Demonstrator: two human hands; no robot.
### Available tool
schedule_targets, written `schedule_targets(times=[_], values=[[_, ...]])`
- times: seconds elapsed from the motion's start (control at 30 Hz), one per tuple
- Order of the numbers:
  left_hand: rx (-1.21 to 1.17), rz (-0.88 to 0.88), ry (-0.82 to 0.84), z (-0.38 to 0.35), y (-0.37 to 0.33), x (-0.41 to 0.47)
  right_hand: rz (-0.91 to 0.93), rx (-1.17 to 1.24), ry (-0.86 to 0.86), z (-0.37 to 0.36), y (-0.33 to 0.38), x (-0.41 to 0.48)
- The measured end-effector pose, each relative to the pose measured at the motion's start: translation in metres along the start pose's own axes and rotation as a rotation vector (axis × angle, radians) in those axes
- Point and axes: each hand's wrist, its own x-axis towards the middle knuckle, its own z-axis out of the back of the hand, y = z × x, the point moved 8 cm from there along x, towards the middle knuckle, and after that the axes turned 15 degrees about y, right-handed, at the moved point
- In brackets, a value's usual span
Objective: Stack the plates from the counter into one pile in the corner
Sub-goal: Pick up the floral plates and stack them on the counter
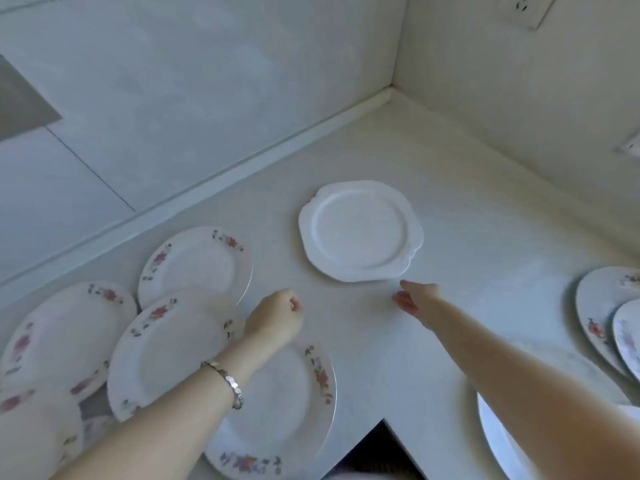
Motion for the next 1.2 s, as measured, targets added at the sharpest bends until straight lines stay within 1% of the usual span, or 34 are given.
schedule_targets(times=[0.07,0.17,0.2,0.3,0.37,0.53,0.63,0.77,0.87,0.9,0.93,1.0,1.03,1.07,1.1,1.13,1.2], values=[[0.024,0.052,-0.027,0.004,0.010,-0.002,0.009,0.082,-0.021,0.000,0.008,0.017],[-0.056,0.085,-0.026,0.010,0.032,-0.003,0.027,0.173,-0.026,-0.006,0.021,0.031],[-0.073,0.096,-0.028,0.011,0.038,-0.002,0.028,0.168,-0.036,-0.006,0.023,0.031],[-0.106,0.097,-0.042,0.017,0.047,-0.003,0.065,0.038,-0.066,-0.003,0.028,0.026],[-0.118,0.098,-0.039,0.018,0.050,-0.004,0.054,-0.021,-0.080,-0.004,0.023,0.017],[-0.187,0.086,-0.011,0.010,0.054,-0.009,0.016,-0.039,-0.106,0.002,-0.015,-0.011],[-0.216,0.071,-0.013,0.002,0.058,-0.015,0.007,-0.144,-0.122,0.016,-0.033,-0.022],[-0.254,0.043,0.006,-0.015,0.062,-0.030,-0.060,-0.261,-0.107,0.032,-0.054,-0.037],[-0.287,0.028,0.015,-0.025,0.068,-0.040,-0.144,-0.473,-0.118,0.043,-0.062,-0.048],[-0.295,0.031,0.014,-0.026,0.072,-0.042,-0.178,-0.600,-0.117,0.044,-0.061,-0.051],[-0.300,0.036,0.007,-0.025,0.075,-0.045,-0.227,-0.802,-0.093,0.041,-0.057,-0.056],[-0.321,0.037,-0.026,-0.018,0.084,-0.049,-0.302,-1.349,-0.047,0.023,-0.043,-0.071],[-0.336,0.037,-0.052,-0.012,0.089,-0.052,-0.277,-1.578,-0.042,0.006,-0.034,-0.079],[-0.346,0.036,-0.086,-0.006,0.095,-0.055,-0.210,-1.721,-0.041,-0.016,-0.025,-0.089],[-0.348,0.042,-0.122,0.001,0.102,-0.058,-0.118,-1.779,-0.025,-0.042,-0.020,-0.095],[-0.339,0.055,-0.167,0.009,0.111,-0.062,0.001,-1.762,0.006,-0.072,-0.015,-0.101],[-0.309,0.097,-0.252,0.023,0.131,-0.070,0.185,-1.621,0.146,-0.132,-0.022,-0.102]])
